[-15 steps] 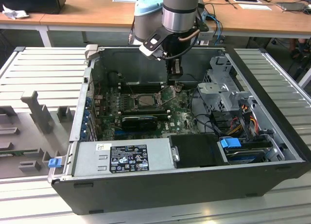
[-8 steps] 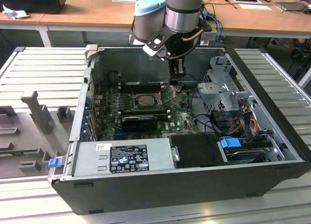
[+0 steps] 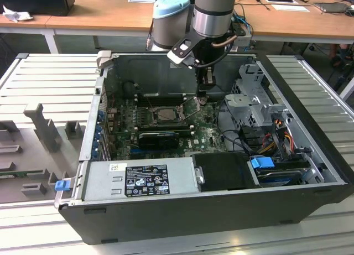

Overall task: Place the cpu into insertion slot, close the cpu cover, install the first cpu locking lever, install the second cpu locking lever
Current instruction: 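Close the cpu cover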

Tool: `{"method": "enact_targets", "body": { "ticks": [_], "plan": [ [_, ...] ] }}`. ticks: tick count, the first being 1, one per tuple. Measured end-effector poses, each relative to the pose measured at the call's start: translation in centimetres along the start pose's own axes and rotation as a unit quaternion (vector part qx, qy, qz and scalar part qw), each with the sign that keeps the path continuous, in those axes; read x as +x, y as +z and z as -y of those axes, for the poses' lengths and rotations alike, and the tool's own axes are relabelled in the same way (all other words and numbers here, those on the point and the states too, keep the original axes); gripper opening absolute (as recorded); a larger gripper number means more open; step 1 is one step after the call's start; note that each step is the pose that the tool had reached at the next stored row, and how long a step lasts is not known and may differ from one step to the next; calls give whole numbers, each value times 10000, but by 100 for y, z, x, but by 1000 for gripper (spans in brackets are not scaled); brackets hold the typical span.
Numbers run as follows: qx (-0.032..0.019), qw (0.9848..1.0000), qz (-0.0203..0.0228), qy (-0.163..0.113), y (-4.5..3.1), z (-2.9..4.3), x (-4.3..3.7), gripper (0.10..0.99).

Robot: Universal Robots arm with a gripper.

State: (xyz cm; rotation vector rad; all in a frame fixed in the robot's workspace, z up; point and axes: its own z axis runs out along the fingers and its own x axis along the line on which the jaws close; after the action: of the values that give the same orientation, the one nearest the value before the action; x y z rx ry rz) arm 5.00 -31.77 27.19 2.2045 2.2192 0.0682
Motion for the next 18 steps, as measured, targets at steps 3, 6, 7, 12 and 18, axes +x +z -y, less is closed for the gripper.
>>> {"method": "enact_targets", "body": {
  "ticks": [3,6,7,12,18],
  "plan": [
    [1,10000,0,-5,2,-57,0,106],
    [4,10000,-1,-9,5,-128,0,106],
    [4,10000,-1,-10,6,-147,0,106],
    [8,10000,0,-10,32,-155,-1,106],
    [9,10000,0,-10,76,-154,-2,106]
  ]
}}
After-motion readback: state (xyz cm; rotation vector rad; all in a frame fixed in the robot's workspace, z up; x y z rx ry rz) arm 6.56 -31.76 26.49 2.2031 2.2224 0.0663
